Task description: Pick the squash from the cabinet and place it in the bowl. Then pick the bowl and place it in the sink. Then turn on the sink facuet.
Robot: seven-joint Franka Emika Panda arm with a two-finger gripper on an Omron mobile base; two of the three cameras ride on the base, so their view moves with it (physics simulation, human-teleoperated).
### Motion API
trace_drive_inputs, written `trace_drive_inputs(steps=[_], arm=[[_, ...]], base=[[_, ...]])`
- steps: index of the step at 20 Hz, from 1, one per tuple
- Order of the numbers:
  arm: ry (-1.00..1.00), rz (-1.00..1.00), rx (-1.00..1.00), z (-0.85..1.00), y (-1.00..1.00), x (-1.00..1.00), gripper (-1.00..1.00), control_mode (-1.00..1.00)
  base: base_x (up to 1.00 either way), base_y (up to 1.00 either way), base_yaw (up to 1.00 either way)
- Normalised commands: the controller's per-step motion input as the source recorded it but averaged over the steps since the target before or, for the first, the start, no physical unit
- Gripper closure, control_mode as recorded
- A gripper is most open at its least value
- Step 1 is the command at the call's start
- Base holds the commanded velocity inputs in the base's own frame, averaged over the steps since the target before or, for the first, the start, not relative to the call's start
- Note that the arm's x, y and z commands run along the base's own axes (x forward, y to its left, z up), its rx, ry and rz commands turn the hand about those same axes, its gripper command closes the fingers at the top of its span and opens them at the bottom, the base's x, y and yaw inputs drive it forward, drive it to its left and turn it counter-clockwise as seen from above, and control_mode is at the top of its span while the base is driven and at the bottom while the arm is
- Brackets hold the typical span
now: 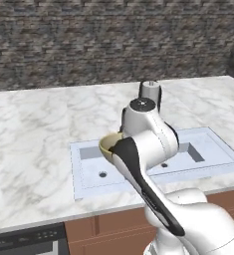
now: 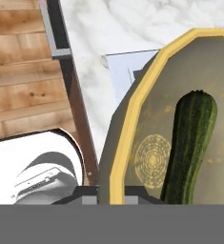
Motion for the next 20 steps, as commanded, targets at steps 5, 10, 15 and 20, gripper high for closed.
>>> trace_drive_inputs(steps=[5,10,15,20], arm=[[-0.02,0.13,0.00,-0.61,0.14,0.59,1.00,-1.00],[-0.07,0.20,0.00,-0.42,0.11,0.45,1.00,-1.00],[0.00,0.02,0.00,-0.26,0.00,0.33,1.00,-1.00],[0.00,0.00,0.00,-0.36,0.00,0.36,1.00,-1.00]], base=[[0.00,0.00,0.00],[0.00,0.00,0.00],[0.00,0.00,0.00],[0.00,0.00,0.00]])
